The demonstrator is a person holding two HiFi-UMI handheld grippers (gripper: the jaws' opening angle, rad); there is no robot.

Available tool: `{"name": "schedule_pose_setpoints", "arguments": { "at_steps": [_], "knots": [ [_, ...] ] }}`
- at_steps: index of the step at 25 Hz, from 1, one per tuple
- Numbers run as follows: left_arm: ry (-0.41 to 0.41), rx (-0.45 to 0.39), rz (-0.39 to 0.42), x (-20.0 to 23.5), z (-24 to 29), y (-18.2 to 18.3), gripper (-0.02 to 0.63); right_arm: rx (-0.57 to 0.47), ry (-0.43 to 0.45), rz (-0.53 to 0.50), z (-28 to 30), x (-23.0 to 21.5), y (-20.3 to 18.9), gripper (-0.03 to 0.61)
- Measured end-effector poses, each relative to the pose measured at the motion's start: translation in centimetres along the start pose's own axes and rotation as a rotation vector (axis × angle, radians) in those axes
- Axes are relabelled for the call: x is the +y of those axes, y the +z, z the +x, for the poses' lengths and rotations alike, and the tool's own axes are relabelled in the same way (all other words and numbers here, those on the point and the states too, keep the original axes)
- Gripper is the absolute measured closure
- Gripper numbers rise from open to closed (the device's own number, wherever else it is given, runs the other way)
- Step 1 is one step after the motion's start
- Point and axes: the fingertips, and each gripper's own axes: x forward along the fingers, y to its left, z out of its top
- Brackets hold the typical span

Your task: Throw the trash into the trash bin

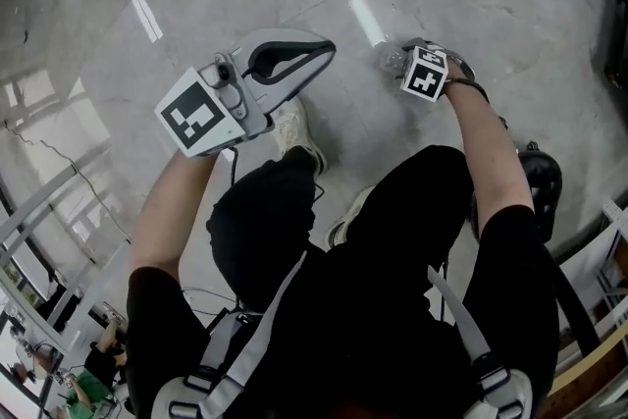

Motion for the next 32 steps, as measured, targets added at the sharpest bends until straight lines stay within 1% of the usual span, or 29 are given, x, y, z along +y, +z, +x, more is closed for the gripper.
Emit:
{"name": "schedule_pose_setpoints", "arguments": {
  "at_steps": [2, 3, 5, 8, 11, 14, 16, 18, 19, 21, 23, 27, 29, 32],
  "knots": [
    [-0.011, 0.035, 0.019, -0.3, -0.7, 2.5, 0.612, -0.043, -0.034, 0.007, -4.0, 0.3, 1.5, 0.265],
    [-0.003, 0.039, 0.023, -0.3, -1.1, 4.2, 0.612, -0.059, -0.052, 0.004, -6.2, 0.5, 2.2, 0.265],
    [0.028, 0.011, 0.016, -0.2, -2.0, 8.3, 0.612, -0.079, -0.074, 0.006, -10.7, 1.0, 3.8, 0.265],
    [0.056, -0.036, 0.006, -0.8, -3.0, 15.2, 0.612, -0.104, -0.079, 0.022, -17.9, 2.3, 6.7, 0.265],
    [0.041, -0.035, 0.018, -2.3, -3.3, 21.5, 0.612, -0.137, -0.080, 0.022, -25.5, 3.7, 9.6, 0.265],
    [0.018, 0.006, 0.032, -3.9, -4.2, 26.8, 0.613, -0.201, -0.110, 0.033, -33.1, 5.1, 12.7, 0.264],
    [0.017, 0.047, 0.070, -5.4, -5.2, 30.0, 0.612, -0.276, -0.138, 0.040, -38.4, 6.4, 14.9, 0.264],
    [0.037, 0.059, 0.102, -7.1, -5.9, 33.5, 0.612, -0.366, -0.175, 0.057, -44.1, 8.1, 16.6, 0.264],
    [0.055, 0.048, 0.099, -7.9, -6.3, 35.3, 0.612, -0.418, -0.198, 0.076, -47.0, 8.9, 17.3, 0.264],
    [0.093, -0.007, 0.053, -9.0, -6.9, 38.9, 0.612, -0.533, -0.255, 0.135, -52.9, 10.1, 18.7, 0.264],
    [0.112, -0.056, 0.014, -10.3, -7.2, 41.8, 0.612, -0.644, -0.324, 0.190, -58.6, 11.4, 19.6, 0.264],
    [0.129, -0.079, -0.044, -14.3, -7.3, 46.4, 0.612, -0.833, -0.469, 0.248, -68.8, 15.9, 20.1, 0.264],
    [0.153, -0.121, -0.040, -15.4, -6.9, 49.0, 0.613, -0.933, -0.550, 0.303, -73.6, 17.5, 19.6, 0.264],
    [0.179, -0.190, -0.028, -17.2, -6.0, 52.0, 0.614, -1.091, -0.642, 0.395, -80.1, 19.8, 17.2, 0.264]
  ]
}}
